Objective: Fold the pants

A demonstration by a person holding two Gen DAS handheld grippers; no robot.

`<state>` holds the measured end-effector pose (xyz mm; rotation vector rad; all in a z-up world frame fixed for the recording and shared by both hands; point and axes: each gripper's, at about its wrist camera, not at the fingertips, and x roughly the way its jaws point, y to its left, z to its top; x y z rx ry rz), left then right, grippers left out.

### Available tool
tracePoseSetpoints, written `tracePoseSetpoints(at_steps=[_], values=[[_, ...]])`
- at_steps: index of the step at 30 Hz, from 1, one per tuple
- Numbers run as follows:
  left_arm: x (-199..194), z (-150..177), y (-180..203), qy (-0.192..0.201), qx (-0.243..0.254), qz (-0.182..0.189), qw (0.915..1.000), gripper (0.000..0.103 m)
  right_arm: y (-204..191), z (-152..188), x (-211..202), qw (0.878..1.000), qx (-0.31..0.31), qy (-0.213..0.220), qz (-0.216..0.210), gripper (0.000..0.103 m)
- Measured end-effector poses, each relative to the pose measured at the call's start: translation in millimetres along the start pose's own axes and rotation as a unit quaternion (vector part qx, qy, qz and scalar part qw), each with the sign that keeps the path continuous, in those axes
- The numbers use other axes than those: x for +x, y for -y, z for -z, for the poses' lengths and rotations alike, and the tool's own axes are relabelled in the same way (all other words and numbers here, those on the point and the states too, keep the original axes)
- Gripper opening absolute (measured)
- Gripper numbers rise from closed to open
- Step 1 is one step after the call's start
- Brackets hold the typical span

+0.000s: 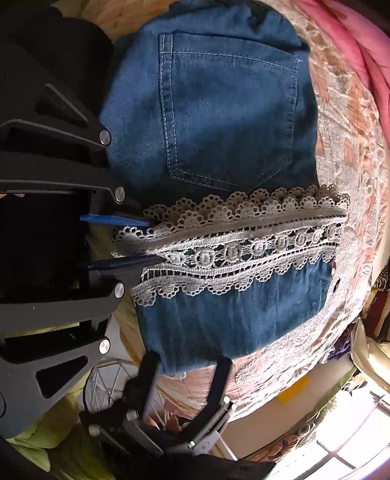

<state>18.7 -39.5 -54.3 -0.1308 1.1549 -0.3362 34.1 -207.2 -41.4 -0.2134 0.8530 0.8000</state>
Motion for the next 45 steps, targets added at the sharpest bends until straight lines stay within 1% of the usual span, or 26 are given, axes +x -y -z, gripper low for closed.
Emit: tracePoseSetpoints(at_steps=[2,4,8,11,13,15,17,18,19,21,23,25,26,27,28,30,32,35,37,39,43,44,45], values=[[-4,-1,-1,0.006,0.000,0.000,1.0000,0.017,5,6,11,0.999,0.000,-0.030,0.013,0.068],[-13,-2,-3,0.020,-0.002,-0.005,0.9998,0.019,8,10,16,0.999,0.001,-0.039,0.019,0.064],[-30,-7,0,0.055,0.002,-0.019,0.9983,0.019,13,14,14,0.999,0.004,-0.040,0.019,0.064],[-35,-11,6,0.071,0.012,-0.018,0.9972,0.019,13,15,13,0.999,0.005,-0.041,0.020,0.064],[-28,-15,19,0.072,0.034,-0.022,0.9966,0.019,13,13,13,0.999,0.006,-0.042,0.018,0.065],[-24,-15,21,0.064,0.044,-0.031,0.9965,0.019,13,13,13,0.999,0.009,-0.042,0.017,0.065],[-6,-18,21,0.035,0.050,-0.042,0.9972,0.020,13,12,13,0.999,0.013,-0.042,0.015,0.065],[0,-17,19,0.024,0.049,-0.046,0.9975,0.025,13,12,13,0.999,0.014,-0.042,0.014,0.065],[6,-16,16,0.014,0.043,-0.045,0.9980,0.028,14,12,13,0.999,0.015,-0.042,0.014,0.065],[8,-15,11,0.011,0.034,-0.039,0.9986,0.034,15,11,12,0.999,0.020,-0.041,0.010,0.068],[5,-16,9,0.016,0.028,-0.035,0.9989,0.038,16,10,10,0.999,0.029,-0.036,0.001,0.071],[1,-16,8,0.023,0.030,-0.039,0.9985,0.043,16,10,5,0.999,0.033,-0.031,-0.002,0.072],[-1,-15,8,0.025,0.030,-0.038,0.9985,0.047,16,9,3,0.999,0.033,-0.027,-0.001,0.072],[-2,-15,8,0.027,0.030,-0.039,0.9984,0.055,15,9,1,0.999,0.032,-0.025,0.000,0.072],[-3,-16,8,0.029,0.030,-0.041,0.9983,0.058,15,8,-1,0.999,0.032,-0.022,0.001,0.072],[-6,-16,9,0.034,0.029,-0.044,0.9981,0.066,15,8,-5,0.999,0.032,-0.017,0.003,0.077],[-11,-15,8,0.042,0.028,-0.048,0.9976,0.070,15,7,-9,0.999,0.032,-0.012,0.008,0.080],[-16,-17,7,0.050,0.024,-0.055,0.9969,0.080,16,6,-12,0.999,0.033,-0.008,0.015,0.084],[-20,-17,5,0.055,0.021,-0.058,0.9965,0.084,17,6,-13,0.999,0.033,-0.008,0.018,0.085],[-24,-18,3,0.060,0.017,-0.062,0.9961,0.091,17,6,-13,0.999,0.033,-0.007,0.021,0.087],[-29,-18,1,0.067,0.013,-0.065,0.9955,0.093,18,6,-17,0.999,0.031,-0.002,0.027,0.087],[-31,-18,0,0.069,0.013,-0.067,0.9953,0.093,18,5,-18,0.999,0.032,0.000,0.029,0.088],[-32,-19,-1,0.070,0.012,-0.067,0.9952,0.093,18,5,-19,0.999,0.032,0.001,0.032,0.095]])
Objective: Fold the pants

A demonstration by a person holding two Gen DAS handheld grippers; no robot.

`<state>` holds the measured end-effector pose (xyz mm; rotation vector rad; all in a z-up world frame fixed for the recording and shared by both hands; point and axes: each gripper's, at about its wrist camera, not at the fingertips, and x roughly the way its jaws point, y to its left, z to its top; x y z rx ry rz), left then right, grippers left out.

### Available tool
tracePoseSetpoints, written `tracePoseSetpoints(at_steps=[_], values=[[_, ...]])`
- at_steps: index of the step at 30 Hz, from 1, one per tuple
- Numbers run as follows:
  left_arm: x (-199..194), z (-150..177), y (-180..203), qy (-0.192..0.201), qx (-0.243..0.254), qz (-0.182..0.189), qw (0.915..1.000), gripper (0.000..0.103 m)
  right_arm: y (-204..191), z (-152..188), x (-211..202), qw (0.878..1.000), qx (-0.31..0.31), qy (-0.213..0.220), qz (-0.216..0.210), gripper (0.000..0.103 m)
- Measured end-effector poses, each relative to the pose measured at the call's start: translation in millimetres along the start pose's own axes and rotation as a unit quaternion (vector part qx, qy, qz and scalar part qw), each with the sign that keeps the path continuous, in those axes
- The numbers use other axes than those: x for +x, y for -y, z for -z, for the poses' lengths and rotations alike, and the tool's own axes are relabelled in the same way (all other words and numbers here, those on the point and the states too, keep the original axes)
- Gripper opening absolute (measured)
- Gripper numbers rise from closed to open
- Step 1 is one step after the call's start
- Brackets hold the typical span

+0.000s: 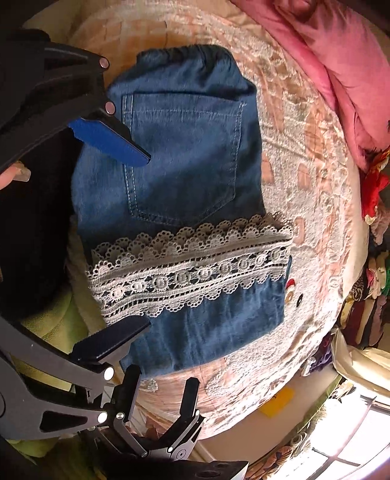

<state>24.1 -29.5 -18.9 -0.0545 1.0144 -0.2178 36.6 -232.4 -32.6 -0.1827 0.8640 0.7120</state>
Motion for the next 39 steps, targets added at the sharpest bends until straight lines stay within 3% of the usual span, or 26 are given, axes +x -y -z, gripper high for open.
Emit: tracePoseSetpoints(at_steps=[18,39], values=[[-30,-3,-29,0.043,-0.037,-0.030,0.9979,0.093,-12,-28,-8,0.999,-0.021,0.028,0.019,0.097],[-58,4,-93,0.083,-0.105,-0.075,0.9881,0.093,-50,-82,11,0.997,-0.067,0.038,-0.013,0.097]])
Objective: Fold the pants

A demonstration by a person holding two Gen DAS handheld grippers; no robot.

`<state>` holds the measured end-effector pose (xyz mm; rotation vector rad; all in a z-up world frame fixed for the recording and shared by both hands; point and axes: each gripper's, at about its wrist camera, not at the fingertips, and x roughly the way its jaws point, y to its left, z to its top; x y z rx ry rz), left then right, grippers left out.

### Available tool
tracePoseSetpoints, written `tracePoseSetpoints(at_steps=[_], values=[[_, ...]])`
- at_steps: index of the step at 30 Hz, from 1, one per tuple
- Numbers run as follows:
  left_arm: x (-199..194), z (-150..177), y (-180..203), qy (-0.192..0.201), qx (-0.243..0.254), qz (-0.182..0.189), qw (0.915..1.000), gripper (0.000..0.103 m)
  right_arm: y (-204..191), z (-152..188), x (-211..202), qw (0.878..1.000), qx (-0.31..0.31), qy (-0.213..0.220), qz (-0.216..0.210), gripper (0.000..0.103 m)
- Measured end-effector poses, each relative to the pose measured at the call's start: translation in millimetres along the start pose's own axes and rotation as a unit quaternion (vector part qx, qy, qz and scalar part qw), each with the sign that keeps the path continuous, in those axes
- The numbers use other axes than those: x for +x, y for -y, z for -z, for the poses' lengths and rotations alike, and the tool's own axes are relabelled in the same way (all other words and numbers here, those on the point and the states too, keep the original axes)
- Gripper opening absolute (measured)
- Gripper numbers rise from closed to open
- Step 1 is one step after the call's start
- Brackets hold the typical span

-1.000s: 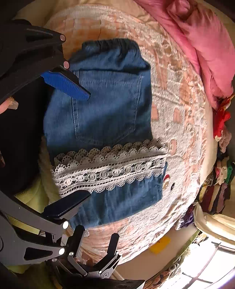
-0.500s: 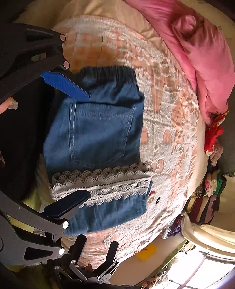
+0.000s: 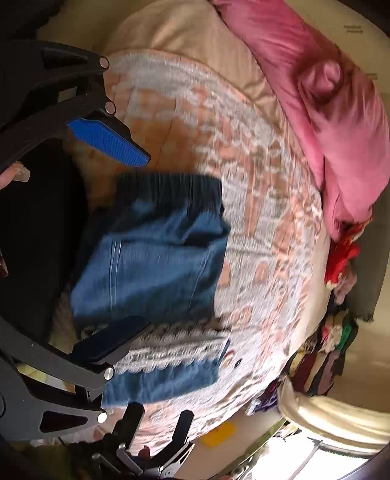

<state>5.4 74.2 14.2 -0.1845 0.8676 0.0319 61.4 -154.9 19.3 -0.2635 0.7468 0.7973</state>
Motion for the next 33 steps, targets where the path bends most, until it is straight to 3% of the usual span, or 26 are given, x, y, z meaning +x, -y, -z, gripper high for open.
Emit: tracePoseSetpoints(at_steps=[6,12,16,19,21,33], values=[[9,3,-28,-0.009,-0.032,-0.027,0.9991,0.093,-11,-31,19,0.999,-0.024,0.004,-0.023,0.097],[27,11,-50,-0.045,-0.064,-0.014,0.9968,0.093,-22,-69,47,0.997,-0.054,-0.003,-0.052,0.097],[36,13,-49,-0.054,-0.062,0.000,0.9966,0.093,-33,-91,77,0.994,-0.072,-0.030,-0.075,0.097],[42,15,-47,-0.063,-0.061,0.010,0.9961,0.073,-41,-103,103,0.991,-0.076,-0.057,-0.093,0.097],[48,18,-44,-0.073,-0.059,0.030,0.9952,0.054,-46,-107,119,0.989,-0.080,-0.072,-0.100,0.097],[56,16,-43,-0.081,-0.055,0.038,0.9944,0.053,-73,-113,187,0.972,-0.100,-0.145,-0.153,0.097]])
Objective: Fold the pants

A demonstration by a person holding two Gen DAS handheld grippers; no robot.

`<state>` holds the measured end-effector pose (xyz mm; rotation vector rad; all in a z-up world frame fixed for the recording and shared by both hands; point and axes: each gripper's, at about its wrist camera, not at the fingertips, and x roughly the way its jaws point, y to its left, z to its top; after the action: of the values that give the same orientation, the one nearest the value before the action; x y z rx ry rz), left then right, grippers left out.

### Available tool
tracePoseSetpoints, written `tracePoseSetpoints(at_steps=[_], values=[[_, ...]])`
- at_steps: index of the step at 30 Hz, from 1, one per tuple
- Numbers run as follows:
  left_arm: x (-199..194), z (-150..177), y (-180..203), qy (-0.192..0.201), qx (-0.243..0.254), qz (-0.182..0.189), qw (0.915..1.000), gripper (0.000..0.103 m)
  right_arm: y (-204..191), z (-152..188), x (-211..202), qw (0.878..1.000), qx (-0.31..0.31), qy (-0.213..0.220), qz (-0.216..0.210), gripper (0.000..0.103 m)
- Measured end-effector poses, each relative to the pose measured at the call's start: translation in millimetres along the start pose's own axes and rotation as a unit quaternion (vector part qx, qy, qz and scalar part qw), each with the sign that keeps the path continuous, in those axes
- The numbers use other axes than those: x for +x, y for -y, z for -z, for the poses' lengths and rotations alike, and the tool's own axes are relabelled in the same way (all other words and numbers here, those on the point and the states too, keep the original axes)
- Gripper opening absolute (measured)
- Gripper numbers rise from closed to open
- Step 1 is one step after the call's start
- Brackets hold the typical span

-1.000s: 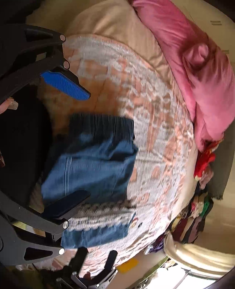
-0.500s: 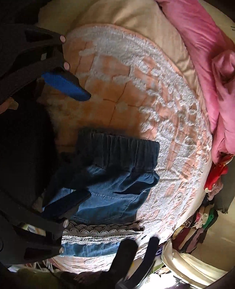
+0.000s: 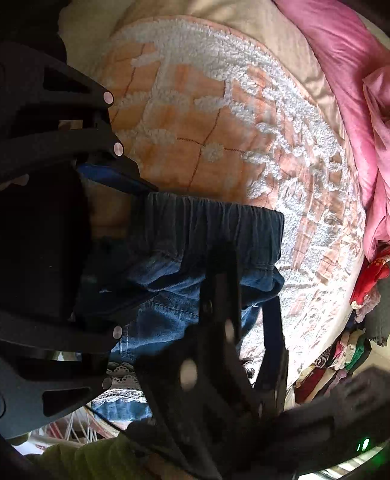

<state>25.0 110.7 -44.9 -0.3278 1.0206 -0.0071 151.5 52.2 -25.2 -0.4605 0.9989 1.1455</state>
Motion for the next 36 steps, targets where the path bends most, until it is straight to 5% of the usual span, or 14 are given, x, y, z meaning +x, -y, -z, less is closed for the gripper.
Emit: tracePoseSetpoints(at_steps=[4,9,12,22,30,31,33,36], values=[[2,-1,-1,-0.002,-0.001,0.003,1.0000,0.053,2,-1,14,0.999,0.009,-0.008,-0.033,0.093],[2,-2,-4,-0.005,-0.005,0.008,0.9999,0.061,4,3,13,0.997,0.018,0.003,-0.080,0.046],[-2,-1,-7,-0.003,-0.015,0.014,0.9998,0.071,9,11,-6,0.995,0.028,0.028,-0.086,0.034],[-29,-1,20,0.021,-0.012,0.093,0.9954,0.088,36,56,-95,0.979,0.073,0.136,-0.132,0.032],[1,-5,58,-0.025,-0.008,0.171,0.9849,0.091,56,96,-136,0.969,0.097,0.185,-0.131,0.032],[3,-5,66,-0.029,-0.007,0.186,0.9821,0.090,58,100,-140,0.968,0.099,0.190,-0.128,0.032],[2,-5,78,-0.024,0.000,0.206,0.9782,0.067,60,108,-146,0.966,0.104,0.200,-0.127,0.041],[-6,-3,97,-0.007,0.020,0.229,0.9733,0.066,67,126,-160,0.962,0.121,0.220,-0.104,0.062]])
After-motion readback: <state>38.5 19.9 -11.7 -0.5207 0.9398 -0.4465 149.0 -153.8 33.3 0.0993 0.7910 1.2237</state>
